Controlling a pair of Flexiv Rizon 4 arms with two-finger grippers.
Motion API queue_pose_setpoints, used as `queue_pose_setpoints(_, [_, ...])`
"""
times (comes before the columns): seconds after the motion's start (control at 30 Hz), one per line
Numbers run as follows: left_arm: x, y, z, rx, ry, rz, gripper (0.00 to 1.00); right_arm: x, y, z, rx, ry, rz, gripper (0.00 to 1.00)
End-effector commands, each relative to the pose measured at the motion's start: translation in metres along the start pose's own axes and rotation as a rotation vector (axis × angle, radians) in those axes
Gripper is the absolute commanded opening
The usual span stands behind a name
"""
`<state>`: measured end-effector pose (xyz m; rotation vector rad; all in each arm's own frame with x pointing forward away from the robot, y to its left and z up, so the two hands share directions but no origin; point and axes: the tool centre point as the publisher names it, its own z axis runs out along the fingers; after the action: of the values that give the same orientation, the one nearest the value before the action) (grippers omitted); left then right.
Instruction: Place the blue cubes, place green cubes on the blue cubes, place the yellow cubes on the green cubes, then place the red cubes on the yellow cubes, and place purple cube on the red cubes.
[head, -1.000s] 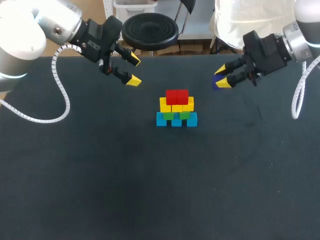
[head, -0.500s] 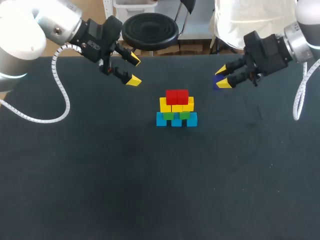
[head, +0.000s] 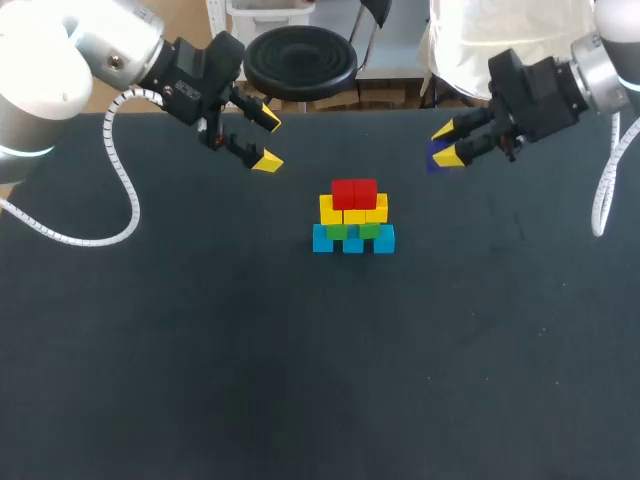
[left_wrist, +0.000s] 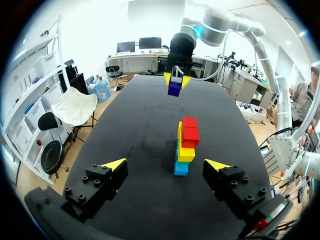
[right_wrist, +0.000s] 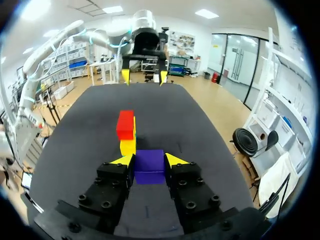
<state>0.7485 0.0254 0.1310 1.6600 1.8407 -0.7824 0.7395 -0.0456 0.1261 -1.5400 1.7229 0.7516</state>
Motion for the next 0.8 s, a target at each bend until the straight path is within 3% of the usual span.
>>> queue_pose_setpoints(0.03, [0.000, 0.001, 0.000, 0.003, 0.002, 0.001, 1.00, -0.014, 0.038, -0.012, 0.109, -0.016, 0.004, 0.00])
queue_pose_setpoints(0.23, [0.000, 0.001, 0.000, 0.003, 0.002, 0.001, 1.00, -0.034, 0.056, -0.007, 0.151, -0.056, 0.015, 0.00])
queue_pose_setpoints(0.53, [0.000, 0.001, 0.000, 0.003, 0.002, 0.001, 1.00, -0.057, 0.066, 0.013, 0.076, -0.096, -0.003, 0.00])
queue_pose_setpoints(0.8, [0.000, 0.001, 0.000, 0.003, 0.002, 0.001, 1.00, -0.075, 0.068, 0.027, 0.010, -0.188, -0.030, 0.00])
